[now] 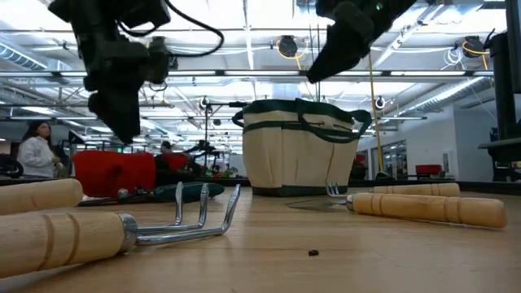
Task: Pick & Place Garden tools in Gardening bag
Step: Put the red gloves into the gardening bag
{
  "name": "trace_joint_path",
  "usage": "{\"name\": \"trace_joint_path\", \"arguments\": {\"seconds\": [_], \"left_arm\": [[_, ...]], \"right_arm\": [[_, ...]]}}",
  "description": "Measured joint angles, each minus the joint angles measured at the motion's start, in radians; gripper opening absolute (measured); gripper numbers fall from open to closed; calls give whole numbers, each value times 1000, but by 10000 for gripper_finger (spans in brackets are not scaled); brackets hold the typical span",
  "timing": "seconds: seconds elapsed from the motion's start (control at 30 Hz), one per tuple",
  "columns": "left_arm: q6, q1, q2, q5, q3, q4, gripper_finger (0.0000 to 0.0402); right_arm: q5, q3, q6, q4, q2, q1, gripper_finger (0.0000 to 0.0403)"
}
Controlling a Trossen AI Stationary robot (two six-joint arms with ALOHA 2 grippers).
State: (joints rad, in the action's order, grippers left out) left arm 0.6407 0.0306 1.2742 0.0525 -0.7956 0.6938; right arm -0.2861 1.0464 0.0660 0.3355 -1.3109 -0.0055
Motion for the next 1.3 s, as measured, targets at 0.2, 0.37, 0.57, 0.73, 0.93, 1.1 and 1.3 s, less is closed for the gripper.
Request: {"name": "trace_joint_path", "arguments": {"seconds": [0.2,0.37,0.57,0.73,0.93,1.1,1.3], "left_arm": [[15,18,110,-3,0,-31,244],[-38,17,181,3,0,-52,244],[-45,16,225,13,-1,-80,234],[-86,15,227,-41,-1,-75,144],[-79,-14,208,-68,-49,-21,35],[-130,-25,140,-52,-187,43,35],[-209,-24,108,18,-387,65,36]], "right_arm": [[0,-61,0,-32,0,0,216],[1,-64,8,-43,0,0,211],[1,-64,11,-48,0,0,210],[1,-64,1,-47,0,1,210],[3,-64,-6,-50,0,1,210],[4,-70,-47,-64,0,1,210],[112,-113,-162,-90,0,1,210]]}}
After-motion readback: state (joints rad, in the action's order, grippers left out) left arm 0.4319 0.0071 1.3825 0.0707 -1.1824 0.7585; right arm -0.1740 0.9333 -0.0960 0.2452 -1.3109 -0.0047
